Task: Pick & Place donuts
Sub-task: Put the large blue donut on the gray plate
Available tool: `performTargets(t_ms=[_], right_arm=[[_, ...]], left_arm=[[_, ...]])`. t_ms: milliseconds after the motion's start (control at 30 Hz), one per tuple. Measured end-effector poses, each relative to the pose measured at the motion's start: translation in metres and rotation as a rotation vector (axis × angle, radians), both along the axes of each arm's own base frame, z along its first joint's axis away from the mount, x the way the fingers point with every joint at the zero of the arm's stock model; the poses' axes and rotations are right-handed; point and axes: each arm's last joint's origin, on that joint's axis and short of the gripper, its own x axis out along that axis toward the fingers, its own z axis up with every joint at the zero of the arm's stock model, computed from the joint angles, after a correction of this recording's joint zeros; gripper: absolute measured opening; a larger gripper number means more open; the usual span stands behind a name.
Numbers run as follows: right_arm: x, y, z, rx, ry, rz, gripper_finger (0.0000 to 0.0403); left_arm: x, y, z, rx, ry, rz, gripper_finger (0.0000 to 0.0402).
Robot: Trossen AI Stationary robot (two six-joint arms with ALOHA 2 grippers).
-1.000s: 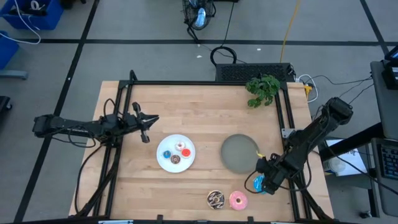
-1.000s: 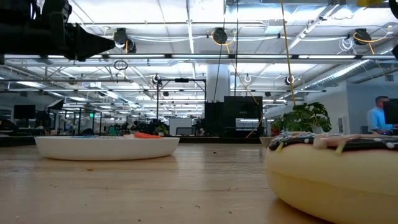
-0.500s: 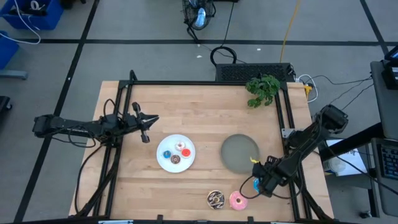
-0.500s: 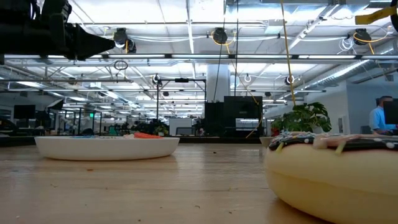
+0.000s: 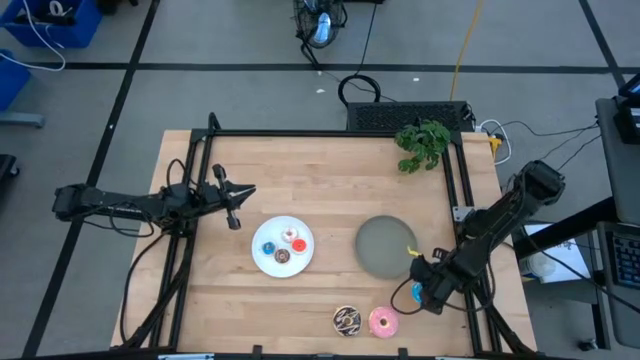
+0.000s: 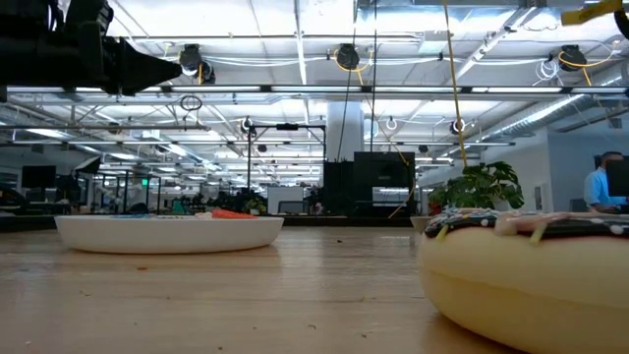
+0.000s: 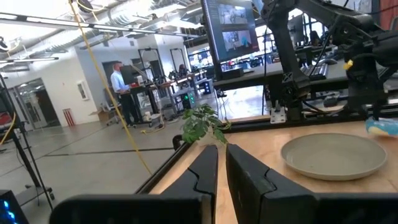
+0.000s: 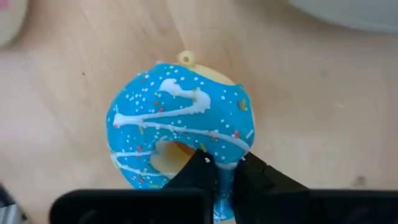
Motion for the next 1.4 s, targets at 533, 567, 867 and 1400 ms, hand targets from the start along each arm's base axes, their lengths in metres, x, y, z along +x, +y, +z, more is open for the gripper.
performTargets(t_ms=[533,567,867,1400], right_arm=[[0.045,-0.04,0.091,-0.078,-0.22,0.037,0.0008],[0.05,-0.047,0.099,-0.114,-0.229,0.022,0.0008],[0.079,-0.114,0.107,-0.242,-0.127,-0.053,0.0008],[0.083,-0.156,0.035,-0.105,-0.041,-0.169,0.0008]], left_arm=[[0.0,0.0,-0.001,-0.001,0.005,0.0,0.004],[0.0,0.0,-0.001,0.0,0.005,0.0,0.004],[0.0,0.0,-0.002,0.035,0.032,0.005,0.004],[0.0,0.0,-0.002,0.062,0.035,0.008,0.004]])
